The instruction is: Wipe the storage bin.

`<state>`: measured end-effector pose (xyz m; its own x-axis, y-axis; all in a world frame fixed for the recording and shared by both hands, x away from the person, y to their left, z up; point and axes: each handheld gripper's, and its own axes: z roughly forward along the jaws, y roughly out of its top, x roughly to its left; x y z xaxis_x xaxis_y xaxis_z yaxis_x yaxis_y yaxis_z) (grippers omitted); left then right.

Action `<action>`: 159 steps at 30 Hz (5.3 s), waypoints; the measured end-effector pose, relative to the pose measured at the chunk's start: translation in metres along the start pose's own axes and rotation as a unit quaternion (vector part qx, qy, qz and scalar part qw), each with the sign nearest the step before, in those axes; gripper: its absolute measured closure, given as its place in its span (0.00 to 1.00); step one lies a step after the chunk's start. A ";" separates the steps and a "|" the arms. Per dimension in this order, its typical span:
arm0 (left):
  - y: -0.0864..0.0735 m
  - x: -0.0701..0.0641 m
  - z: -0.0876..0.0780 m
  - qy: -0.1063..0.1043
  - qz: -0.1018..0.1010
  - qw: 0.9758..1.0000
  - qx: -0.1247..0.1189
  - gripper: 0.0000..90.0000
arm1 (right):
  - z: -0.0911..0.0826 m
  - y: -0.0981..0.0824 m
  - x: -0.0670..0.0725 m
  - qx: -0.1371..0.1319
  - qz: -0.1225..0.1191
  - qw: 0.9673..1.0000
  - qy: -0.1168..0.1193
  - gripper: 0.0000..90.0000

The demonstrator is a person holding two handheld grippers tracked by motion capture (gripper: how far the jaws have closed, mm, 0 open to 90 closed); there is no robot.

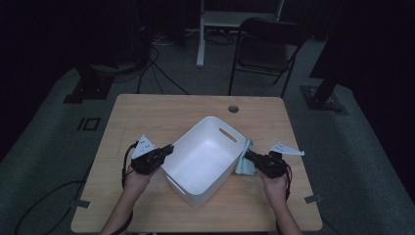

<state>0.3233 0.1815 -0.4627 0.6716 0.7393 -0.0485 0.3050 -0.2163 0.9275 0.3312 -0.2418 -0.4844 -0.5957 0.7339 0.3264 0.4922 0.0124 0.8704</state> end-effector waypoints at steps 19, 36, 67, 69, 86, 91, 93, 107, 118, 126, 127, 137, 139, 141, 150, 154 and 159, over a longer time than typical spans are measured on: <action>0.000 0.000 0.000 0.000 -0.001 1.000 -0.002 0.98 | 0.018 -0.023 -0.016 0.047 0.033 0.998 -0.005 0.95; 0.000 -0.001 0.000 0.005 0.000 1.000 -0.001 0.98 | 0.015 -0.023 -0.012 0.058 0.040 0.998 0.003 0.95; 0.000 -0.001 0.000 0.001 -0.001 1.000 -0.002 0.97 | 0.007 -0.019 0.005 0.029 0.015 0.999 0.022 0.95; 0.000 -0.001 0.000 0.001 0.000 1.000 -0.002 0.97 | 0.010 -0.021 0.003 0.034 0.021 0.999 0.022 0.95; 0.000 -0.002 0.001 0.005 0.002 1.000 -0.003 0.97 | 0.025 -0.039 -0.011 0.073 0.043 0.996 0.008 0.95; 0.000 -0.002 0.001 0.007 0.003 1.000 -0.003 0.97 | 0.019 -0.032 -0.003 0.063 0.038 0.997 0.017 0.95; 0.000 -0.002 0.001 0.007 0.003 1.000 -0.003 0.97 | 0.011 -0.025 0.004 0.044 0.029 0.998 0.023 0.95; 0.000 -0.003 0.001 0.003 0.005 1.000 -0.002 0.97 | -0.014 -0.001 0.034 -0.039 -0.022 0.996 0.076 0.95; 0.000 -0.003 0.001 0.002 0.006 1.000 -0.001 0.97 | -0.003 -0.014 0.026 -0.005 -0.014 0.999 0.051 0.95; 0.000 -0.003 0.001 0.004 0.005 1.000 -0.002 0.97 | 0.002 -0.020 0.020 0.013 -0.008 0.999 0.043 0.95; 0.000 -0.003 0.001 0.004 0.005 1.000 -0.002 0.97 | 0.002 -0.020 0.020 0.013 -0.008 0.999 0.043 0.95; 0.000 -0.003 0.001 0.002 0.005 1.000 -0.003 0.97 | 0.013 -0.031 0.008 0.040 0.011 0.999 0.033 0.95; 0.000 -0.003 0.001 0.003 0.008 1.000 -0.002 0.97 | 0.016 -0.033 0.006 0.048 0.016 0.998 0.032 0.95; 0.000 -0.004 0.001 0.004 0.008 1.000 -0.002 0.97 | 0.019 -0.035 0.003 0.055 0.019 0.998 0.029 0.95; 0.000 -0.004 0.002 0.008 0.005 1.000 -0.003 0.97 | 0.026 -0.041 -0.002 0.085 0.039 0.996 0.016 0.95; 0.000 -0.004 0.002 0.009 0.006 1.000 -0.003 0.97 | 0.019 -0.035 0.008 0.077 0.029 0.996 0.029 0.95; 0.000 -0.004 0.002 0.011 0.008 1.000 -0.002 0.97 | 0.003 -0.021 0.028 0.035 0.013 0.997 0.063 0.95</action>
<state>0.3215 0.1773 -0.4630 0.6607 0.7502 -0.0261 0.2923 -0.2251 0.9294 0.3058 -0.2194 -0.4947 -0.6548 0.6431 0.3970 0.5492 0.0440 0.8345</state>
